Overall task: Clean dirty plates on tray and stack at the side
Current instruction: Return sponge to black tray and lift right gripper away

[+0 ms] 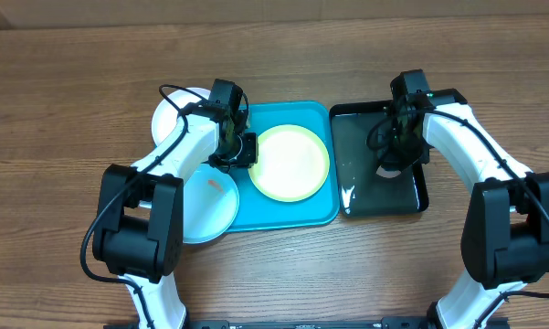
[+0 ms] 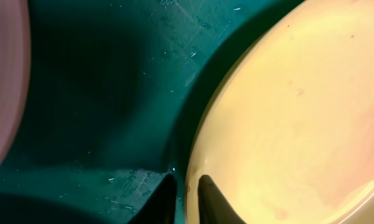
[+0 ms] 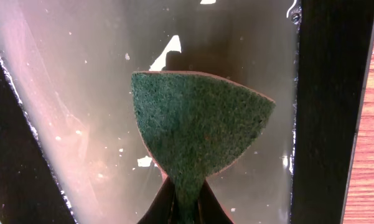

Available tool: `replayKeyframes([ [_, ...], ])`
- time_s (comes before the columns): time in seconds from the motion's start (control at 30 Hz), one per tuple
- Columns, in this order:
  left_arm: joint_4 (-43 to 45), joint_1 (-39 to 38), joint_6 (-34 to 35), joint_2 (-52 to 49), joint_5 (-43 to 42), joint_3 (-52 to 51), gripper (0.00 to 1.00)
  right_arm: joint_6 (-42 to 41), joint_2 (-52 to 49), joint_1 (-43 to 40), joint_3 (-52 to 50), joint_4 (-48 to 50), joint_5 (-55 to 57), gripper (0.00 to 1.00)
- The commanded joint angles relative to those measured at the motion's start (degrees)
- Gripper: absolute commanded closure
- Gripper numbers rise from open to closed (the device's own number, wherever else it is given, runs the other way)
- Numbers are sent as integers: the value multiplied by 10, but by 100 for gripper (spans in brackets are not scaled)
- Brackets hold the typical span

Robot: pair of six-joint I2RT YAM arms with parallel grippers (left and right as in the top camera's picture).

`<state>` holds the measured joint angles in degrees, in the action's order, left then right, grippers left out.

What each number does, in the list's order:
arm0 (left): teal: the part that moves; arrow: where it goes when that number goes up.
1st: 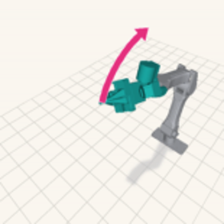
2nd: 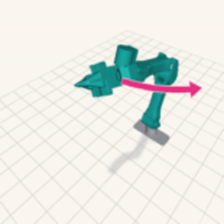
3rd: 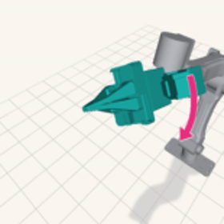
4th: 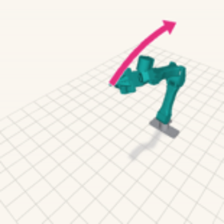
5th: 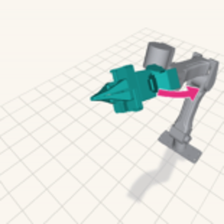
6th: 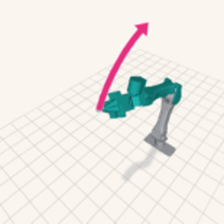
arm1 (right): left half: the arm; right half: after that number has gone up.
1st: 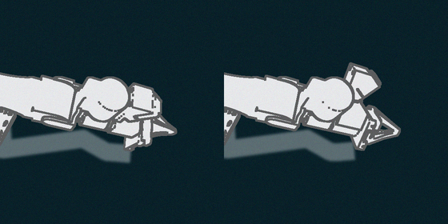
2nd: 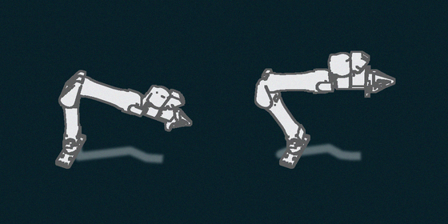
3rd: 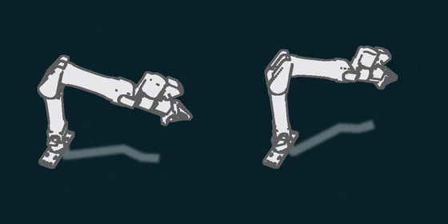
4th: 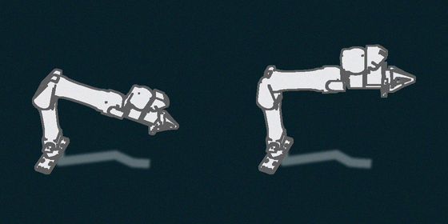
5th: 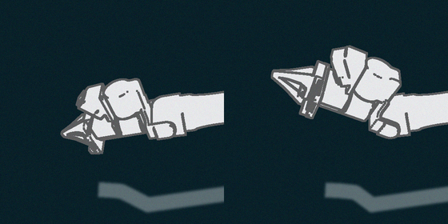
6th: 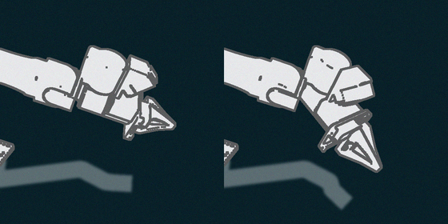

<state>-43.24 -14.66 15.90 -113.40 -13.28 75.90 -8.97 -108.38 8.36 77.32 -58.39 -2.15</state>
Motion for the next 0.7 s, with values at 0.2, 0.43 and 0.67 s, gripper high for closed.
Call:
replayKeyframes([
  [0.2,5,-18,-10,3,17,0,81,3,7,2,-2,0,6,96],
  [0.43,15,-31,-8,3,53,-12,91,3,7,2,9,-2,-1,96],
  [0.67,19,-31,1,3,63,-22,81,3,7,2,134,-86,-30,96],
])
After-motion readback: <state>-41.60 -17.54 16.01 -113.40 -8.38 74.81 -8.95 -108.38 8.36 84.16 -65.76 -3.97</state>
